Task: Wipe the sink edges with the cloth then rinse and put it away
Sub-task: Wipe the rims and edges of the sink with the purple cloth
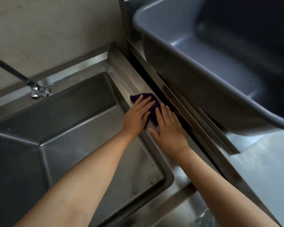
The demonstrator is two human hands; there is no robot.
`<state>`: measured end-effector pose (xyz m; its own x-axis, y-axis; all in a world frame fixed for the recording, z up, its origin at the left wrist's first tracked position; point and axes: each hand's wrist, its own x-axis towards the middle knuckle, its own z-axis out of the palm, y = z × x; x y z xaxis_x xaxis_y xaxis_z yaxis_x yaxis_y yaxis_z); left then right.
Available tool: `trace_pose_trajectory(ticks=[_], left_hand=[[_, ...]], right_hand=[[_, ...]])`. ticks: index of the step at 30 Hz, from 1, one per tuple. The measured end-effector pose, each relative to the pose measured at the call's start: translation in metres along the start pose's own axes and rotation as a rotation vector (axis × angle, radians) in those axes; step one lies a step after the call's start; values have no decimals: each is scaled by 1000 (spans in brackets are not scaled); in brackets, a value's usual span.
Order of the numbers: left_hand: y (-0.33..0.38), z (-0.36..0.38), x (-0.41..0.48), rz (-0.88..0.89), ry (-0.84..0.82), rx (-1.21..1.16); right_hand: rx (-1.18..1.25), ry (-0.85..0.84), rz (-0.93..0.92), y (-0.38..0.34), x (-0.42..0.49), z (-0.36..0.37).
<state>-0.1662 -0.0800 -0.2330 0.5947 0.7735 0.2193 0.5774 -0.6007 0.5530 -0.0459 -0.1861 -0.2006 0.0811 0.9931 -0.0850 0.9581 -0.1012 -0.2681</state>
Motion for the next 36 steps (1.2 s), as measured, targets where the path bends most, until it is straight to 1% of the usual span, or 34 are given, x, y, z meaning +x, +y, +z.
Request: trace_pose_trajectory(ticks=[7, 13, 24, 31, 36], left_hand=[[-37, -15, 36, 19, 32, -16], [-57, -24, 56, -6, 42, 5], [-104, -43, 105, -25, 89, 60], [-136, -54, 139, -102, 112, 82], [-157, -66, 160, -119, 143, 91]], right_hand=[[-12, 54, 28, -18, 48, 2], [-42, 30, 54, -28, 81, 2], [-42, 12, 22, -44, 157, -2], [-13, 12, 11, -55, 210, -3], [-23, 1, -4, -63, 244, -5]])
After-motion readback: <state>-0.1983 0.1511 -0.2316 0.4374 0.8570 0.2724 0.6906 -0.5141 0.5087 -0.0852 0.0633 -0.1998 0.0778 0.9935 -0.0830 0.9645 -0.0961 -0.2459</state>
